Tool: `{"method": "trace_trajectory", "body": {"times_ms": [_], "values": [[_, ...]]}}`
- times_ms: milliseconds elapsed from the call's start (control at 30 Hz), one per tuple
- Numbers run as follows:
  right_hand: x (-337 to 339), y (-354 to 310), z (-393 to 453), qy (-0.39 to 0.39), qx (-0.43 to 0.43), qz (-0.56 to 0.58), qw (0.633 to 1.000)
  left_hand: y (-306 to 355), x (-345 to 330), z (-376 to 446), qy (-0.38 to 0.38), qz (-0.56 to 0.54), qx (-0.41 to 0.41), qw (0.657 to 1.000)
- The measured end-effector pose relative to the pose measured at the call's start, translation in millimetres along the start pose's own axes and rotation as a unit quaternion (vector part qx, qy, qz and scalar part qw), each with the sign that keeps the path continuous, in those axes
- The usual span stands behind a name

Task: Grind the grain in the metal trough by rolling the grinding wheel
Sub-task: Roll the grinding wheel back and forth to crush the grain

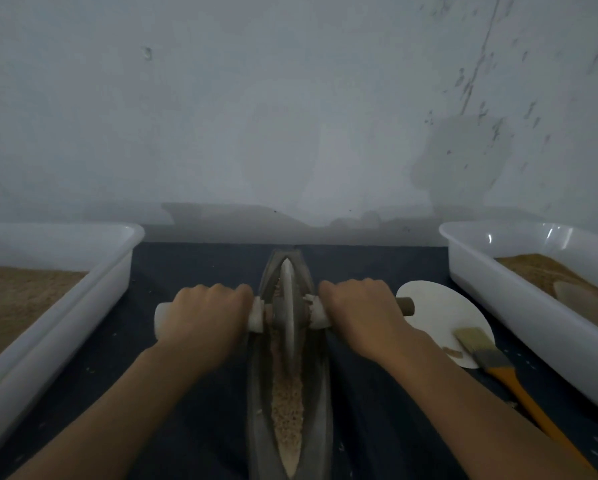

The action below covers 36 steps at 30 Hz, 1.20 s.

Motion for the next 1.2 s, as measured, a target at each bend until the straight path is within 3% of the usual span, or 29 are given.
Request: {"method": "trace_trajectory", "body": {"times_ms": [200,400,600,767,900,1200], "values": [[40.8,-19.2,-40.3,-0.053,0.028,0.044,0.997,-0.8,24.6,-45.6,-0.053,-0.011,-0.026,0.998],[32.8,-16.0,-27.5,-0.026,0.023,0.024,0.999,-2.2,14.4,-34.3,-0.043,-0.018,-0.003,0.999],[-6.6,5.2,9.6,0.006,-0.008,-0.002,1.0,-2.0,-2.4,8.3,0.016,0.0,0.004,1.0],[4.2,0.1,-3.0,-0.007,-0.006,0.015,1.0,-0.6,3.6,-1.6,-0.014,-0.018,-0.01,1.0],[36.9,-15.1,-31.0,-0.071,0.017,0.043,0.996,-1.4,21.5,-36.6,-0.064,-0.038,-0.016,0.997],[30.1,-14.0,-29.6,-0.046,0.001,0.036,0.998,1.6,16.7,-30.8,-0.032,0.008,-0.013,0.999]]}}
Point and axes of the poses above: each hand's wrist, its own z-axis towards the middle knuckle, its own x-axis out of the back of the hand, y = z × x, the point moved 2 cm from there along z, towards the middle knuckle, and after that the axes turned 10 degrees about y, right-handed, at the moved point
